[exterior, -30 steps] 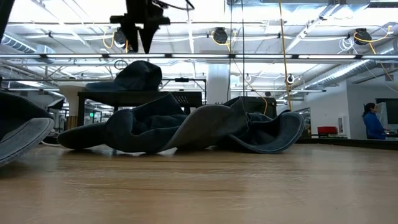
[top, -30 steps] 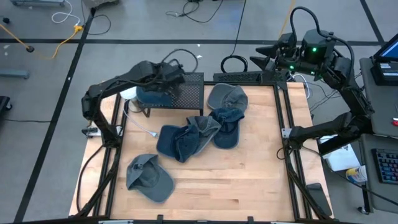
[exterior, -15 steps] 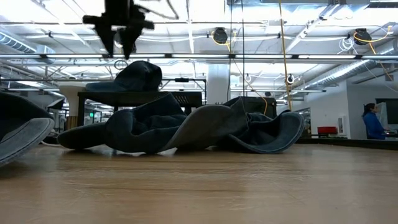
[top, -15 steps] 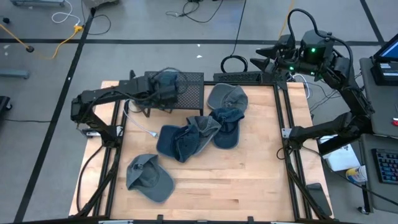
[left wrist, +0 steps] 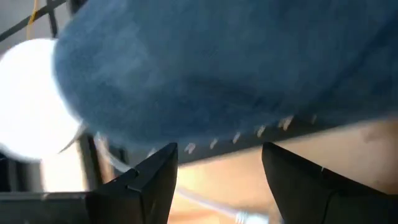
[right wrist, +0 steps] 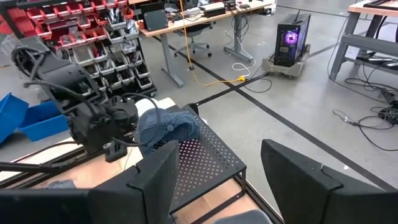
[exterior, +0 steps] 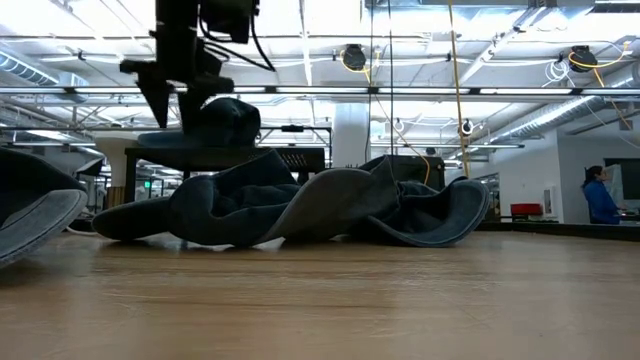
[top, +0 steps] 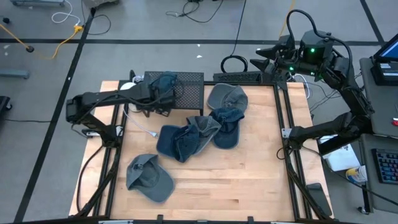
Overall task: Pick & Place hat
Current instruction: Put the top right blue cap on the shelf, then stack the right blue cap on the other blue cap on the shelf
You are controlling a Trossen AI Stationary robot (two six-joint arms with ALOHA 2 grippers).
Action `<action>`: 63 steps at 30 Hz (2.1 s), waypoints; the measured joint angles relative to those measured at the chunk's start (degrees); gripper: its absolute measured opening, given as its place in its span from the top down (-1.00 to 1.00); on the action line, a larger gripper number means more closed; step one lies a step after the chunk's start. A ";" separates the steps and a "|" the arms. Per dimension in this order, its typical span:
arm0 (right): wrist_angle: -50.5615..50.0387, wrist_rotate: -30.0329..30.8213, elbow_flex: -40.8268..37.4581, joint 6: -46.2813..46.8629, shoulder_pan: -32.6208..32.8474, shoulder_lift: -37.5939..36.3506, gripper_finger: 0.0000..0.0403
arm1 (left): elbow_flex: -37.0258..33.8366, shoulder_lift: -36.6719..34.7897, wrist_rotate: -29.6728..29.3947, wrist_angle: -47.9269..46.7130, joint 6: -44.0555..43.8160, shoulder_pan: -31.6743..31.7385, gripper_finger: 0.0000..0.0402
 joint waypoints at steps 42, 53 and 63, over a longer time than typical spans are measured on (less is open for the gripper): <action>-25.92 2.56 -0.02 29.30 6.27 7.18 -0.11 | 4.61 -17.70 14.38 15.47 -0.70 -6.60 -0.19; -33.59 16.09 -0.94 46.47 17.11 11.96 -0.11 | 4.61 -25.65 17.93 34.04 8.86 -10.90 -0.19; -29.88 18.23 -18.73 67.23 27.95 10.30 -0.21 | 4.61 -29.58 23.22 39.34 13.82 -12.68 -0.19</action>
